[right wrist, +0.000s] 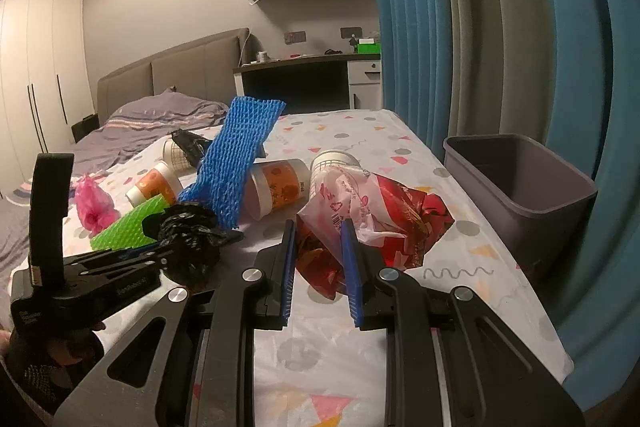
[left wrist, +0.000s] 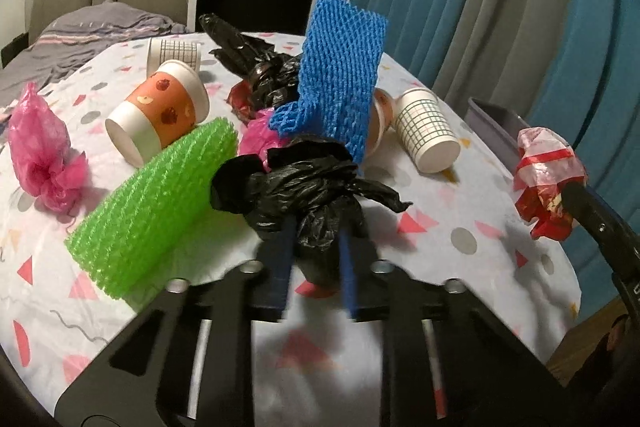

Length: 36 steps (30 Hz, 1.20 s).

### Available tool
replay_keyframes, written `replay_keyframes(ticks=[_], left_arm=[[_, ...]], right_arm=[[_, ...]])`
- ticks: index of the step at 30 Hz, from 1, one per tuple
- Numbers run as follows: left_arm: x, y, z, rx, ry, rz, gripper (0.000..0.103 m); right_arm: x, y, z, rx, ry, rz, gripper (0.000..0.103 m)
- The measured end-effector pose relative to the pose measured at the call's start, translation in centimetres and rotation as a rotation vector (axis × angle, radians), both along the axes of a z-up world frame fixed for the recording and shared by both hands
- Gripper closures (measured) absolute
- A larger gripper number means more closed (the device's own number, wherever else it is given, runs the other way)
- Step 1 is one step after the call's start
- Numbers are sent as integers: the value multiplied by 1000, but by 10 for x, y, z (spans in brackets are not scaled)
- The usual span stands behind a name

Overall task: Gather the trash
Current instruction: 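Carry both bags toward the grey bin with both tools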

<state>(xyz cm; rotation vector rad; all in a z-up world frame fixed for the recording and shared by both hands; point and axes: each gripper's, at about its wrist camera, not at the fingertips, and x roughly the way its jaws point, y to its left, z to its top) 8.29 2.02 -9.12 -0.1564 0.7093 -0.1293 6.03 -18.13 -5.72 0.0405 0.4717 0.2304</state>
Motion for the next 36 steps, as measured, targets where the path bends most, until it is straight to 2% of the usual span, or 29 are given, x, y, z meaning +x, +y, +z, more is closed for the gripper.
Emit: replay_keyframes(ticks=[8,17,26,31,36], left_arm=[[-30,2,24,0,-75,-55,97],[-46,3,61,8,-172,-59,97],[-23,-31,92,24,-245,-135,97],[4,-70,111,20,-281,-213,97],[40,-121,121,6,-311,-296,97]], right_arm=[[-5,-9,1,9,-11,4,80],[-5,-13,5,20,-20,-1,80],[1,-34,32,11,-101,-27,80],[10,-59,52,-10,-163,-73,80],[27,-87,61,-50,-198,-142,80]])
